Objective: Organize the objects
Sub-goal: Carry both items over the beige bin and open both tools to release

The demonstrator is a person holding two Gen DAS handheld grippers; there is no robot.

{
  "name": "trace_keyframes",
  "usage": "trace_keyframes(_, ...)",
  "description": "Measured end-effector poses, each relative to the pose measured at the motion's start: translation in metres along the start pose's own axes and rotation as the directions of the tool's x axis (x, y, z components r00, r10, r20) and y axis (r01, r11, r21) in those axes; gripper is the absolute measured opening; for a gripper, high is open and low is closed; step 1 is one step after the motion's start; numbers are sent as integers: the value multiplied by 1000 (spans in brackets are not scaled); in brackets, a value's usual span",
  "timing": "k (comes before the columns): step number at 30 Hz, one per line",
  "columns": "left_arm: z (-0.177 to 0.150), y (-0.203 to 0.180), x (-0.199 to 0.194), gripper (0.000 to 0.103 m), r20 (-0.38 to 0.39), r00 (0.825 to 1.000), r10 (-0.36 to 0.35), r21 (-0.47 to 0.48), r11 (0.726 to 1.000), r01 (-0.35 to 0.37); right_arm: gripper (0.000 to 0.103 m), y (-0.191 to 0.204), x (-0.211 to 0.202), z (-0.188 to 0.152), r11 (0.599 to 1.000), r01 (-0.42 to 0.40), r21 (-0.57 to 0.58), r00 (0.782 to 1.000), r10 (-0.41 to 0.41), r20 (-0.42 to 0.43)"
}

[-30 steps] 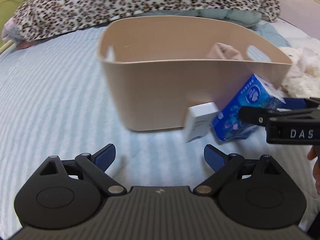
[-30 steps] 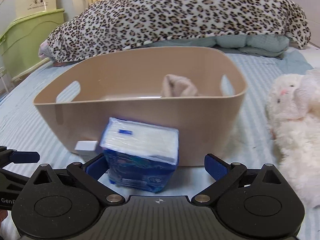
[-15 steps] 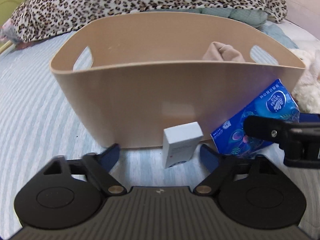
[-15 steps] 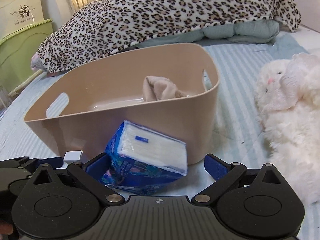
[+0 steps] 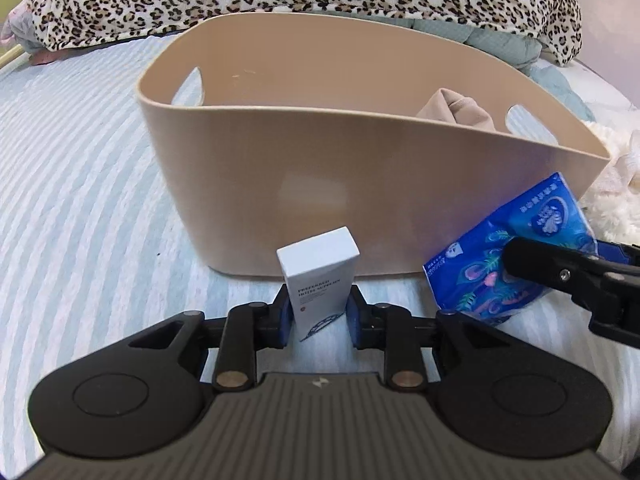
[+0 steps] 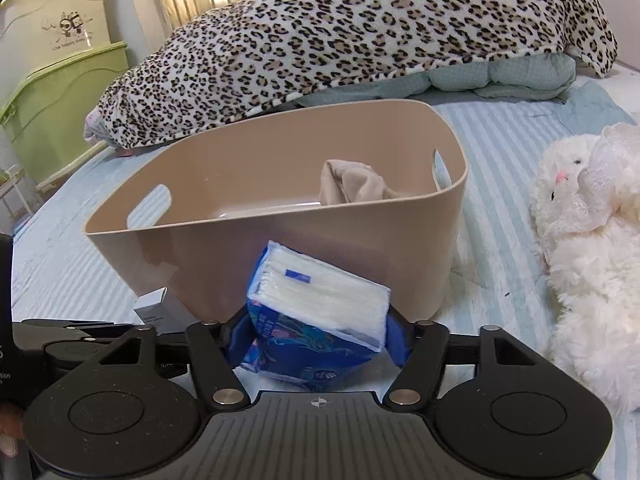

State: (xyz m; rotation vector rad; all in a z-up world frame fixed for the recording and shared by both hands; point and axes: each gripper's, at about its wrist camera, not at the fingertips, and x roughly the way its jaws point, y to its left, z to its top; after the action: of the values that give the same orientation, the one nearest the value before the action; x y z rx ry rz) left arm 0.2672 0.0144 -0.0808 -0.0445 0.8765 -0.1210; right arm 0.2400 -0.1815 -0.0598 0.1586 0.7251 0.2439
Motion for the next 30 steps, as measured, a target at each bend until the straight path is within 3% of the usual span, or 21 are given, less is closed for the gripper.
trace_keyframes(17, 3, -1, -67, 29, 138, 990, -26, 54, 998, 19, 52, 15, -50, 5, 995, -7, -99, 986, 23, 164)
trace_keyframes(25, 36, -9, -113, 29, 272, 962, -25, 90, 996, 0, 51, 6, -89, 39, 997, -11, -80, 957, 34, 287)
trace_keyframes(30, 72, -22, -118, 29, 332, 943, -13, 118, 993, -28, 51, -1, -91, 72, 1000, 3, -29, 930, 8, 368)
